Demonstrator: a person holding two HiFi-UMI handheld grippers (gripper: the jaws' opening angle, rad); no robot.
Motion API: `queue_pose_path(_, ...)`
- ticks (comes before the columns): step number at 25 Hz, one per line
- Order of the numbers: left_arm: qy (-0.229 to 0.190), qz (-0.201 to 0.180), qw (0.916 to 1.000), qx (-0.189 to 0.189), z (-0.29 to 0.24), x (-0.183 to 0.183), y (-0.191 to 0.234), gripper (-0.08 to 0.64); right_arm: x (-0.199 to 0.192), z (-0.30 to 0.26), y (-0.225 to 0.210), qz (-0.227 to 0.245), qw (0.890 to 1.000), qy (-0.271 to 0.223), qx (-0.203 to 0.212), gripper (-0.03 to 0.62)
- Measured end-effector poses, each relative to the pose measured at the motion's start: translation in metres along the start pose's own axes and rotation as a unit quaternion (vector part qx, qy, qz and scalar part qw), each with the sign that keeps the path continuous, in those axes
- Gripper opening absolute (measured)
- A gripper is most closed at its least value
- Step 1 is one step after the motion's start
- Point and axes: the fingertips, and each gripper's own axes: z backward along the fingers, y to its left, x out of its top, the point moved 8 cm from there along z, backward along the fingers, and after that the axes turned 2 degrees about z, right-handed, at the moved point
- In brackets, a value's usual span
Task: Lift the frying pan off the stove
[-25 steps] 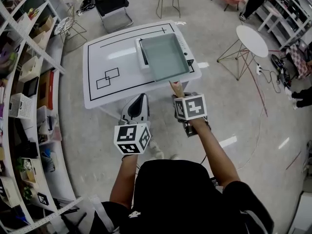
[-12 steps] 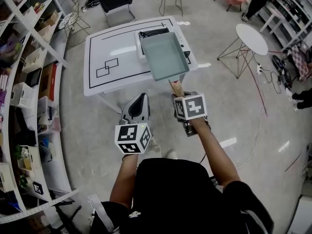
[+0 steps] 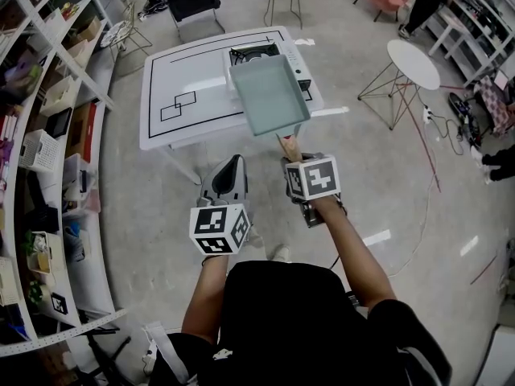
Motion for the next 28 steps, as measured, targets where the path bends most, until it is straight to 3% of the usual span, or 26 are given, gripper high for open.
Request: queue_pose_path(28,-0.002,-0.001,1.0000,0.002,0.012,-0.004,-0.014,0.008,-0.014,0.011,-0.004,-0.006,1.000,-0.002,0.005,0.086)
